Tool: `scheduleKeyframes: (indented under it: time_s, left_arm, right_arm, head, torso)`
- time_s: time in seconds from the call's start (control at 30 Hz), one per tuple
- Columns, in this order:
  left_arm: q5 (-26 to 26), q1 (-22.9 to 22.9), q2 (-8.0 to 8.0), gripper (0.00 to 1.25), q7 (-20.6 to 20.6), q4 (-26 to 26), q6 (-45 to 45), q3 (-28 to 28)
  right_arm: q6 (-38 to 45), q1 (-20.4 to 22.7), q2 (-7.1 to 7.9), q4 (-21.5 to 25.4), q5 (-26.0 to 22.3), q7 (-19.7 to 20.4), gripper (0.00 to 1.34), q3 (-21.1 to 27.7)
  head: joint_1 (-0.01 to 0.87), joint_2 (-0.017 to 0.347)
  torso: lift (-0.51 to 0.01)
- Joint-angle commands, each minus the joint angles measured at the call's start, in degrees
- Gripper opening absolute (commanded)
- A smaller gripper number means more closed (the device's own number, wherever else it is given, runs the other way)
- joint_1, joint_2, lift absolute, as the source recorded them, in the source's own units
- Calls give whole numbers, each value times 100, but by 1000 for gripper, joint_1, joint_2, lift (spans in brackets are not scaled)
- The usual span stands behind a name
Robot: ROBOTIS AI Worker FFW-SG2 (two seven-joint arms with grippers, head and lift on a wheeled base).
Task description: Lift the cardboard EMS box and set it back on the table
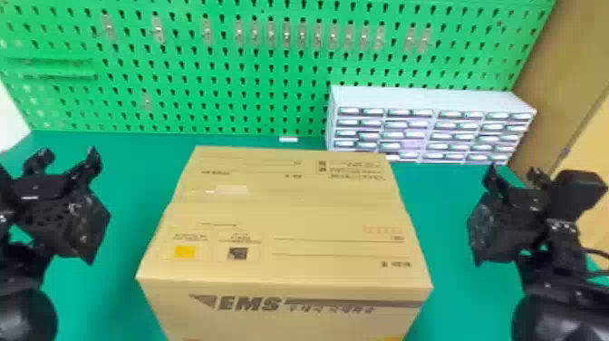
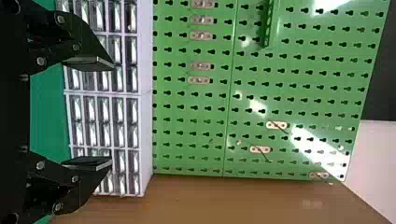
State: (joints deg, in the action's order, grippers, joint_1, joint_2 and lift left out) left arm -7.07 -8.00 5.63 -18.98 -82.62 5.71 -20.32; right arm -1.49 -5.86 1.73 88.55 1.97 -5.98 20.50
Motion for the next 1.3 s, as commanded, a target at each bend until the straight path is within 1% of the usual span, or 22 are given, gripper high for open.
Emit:
scheduleKeyframes:
  time_s: [0.0,1.27]
  left_arm:
    - [13,0,-1,793,0,0,0,10]
    - [-22,18,-1,793,0,0,18,28]
  right_arm:
    - [0,-21,-41,39,67,0,799,15]
    - [35,-38,-41,75,111,0,799,-64]
  head:
    - [678,-14]
    - [678,-14]
  torso:
    - [-21]
    - [-96]
